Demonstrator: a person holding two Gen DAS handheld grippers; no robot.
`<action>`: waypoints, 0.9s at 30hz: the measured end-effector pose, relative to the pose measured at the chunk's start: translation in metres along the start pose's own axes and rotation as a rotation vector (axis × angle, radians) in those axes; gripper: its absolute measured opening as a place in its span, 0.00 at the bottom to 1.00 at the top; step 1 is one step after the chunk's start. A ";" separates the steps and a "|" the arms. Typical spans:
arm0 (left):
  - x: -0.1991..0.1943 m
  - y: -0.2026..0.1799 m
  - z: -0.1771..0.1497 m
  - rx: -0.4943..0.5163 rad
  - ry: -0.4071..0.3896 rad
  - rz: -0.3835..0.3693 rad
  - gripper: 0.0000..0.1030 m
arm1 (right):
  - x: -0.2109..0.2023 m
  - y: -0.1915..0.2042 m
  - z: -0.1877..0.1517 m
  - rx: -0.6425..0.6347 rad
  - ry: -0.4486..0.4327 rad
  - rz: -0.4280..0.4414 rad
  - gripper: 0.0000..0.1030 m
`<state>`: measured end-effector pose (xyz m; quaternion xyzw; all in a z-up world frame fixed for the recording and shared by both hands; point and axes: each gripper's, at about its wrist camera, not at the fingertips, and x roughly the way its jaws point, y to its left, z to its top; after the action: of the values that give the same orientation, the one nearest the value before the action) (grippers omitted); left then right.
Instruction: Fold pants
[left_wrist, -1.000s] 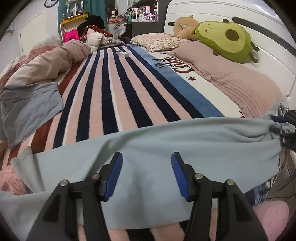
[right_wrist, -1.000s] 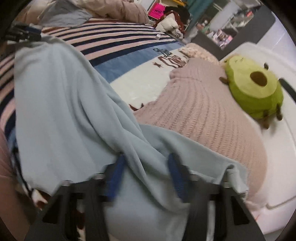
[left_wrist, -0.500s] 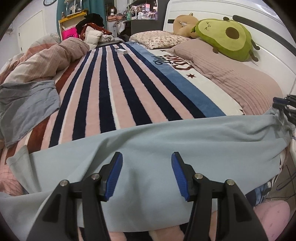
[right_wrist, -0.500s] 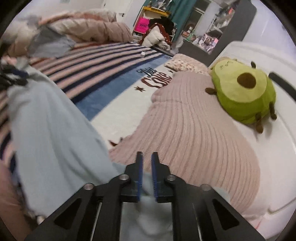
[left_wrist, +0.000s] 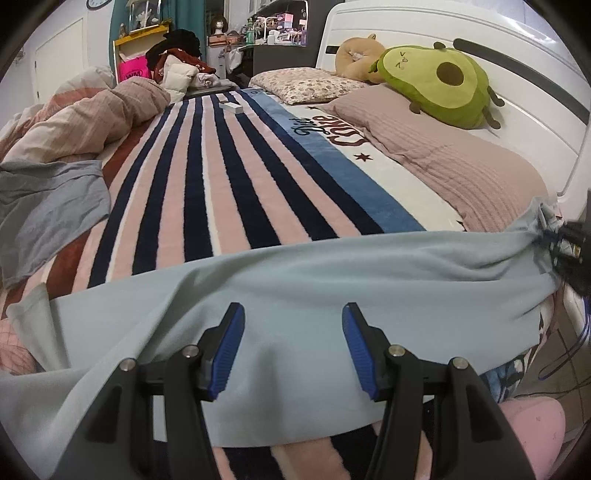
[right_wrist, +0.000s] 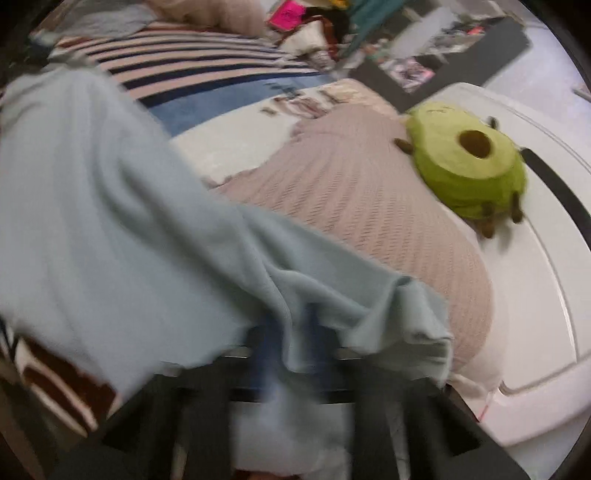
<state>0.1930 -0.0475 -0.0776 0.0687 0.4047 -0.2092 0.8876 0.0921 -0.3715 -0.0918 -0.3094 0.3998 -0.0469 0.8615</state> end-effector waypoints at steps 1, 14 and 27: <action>0.000 -0.001 0.000 0.003 0.001 0.003 0.49 | -0.005 -0.006 0.003 0.030 -0.028 -0.008 0.01; 0.010 0.005 0.000 -0.005 0.013 0.008 0.49 | 0.021 -0.050 0.046 0.158 -0.062 0.106 0.10; -0.001 -0.002 0.000 -0.007 -0.002 -0.012 0.49 | -0.013 -0.108 -0.013 0.389 -0.037 0.181 0.68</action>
<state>0.1912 -0.0489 -0.0768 0.0629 0.4050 -0.2133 0.8868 0.0924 -0.4605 -0.0281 -0.1007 0.3936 -0.0399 0.9129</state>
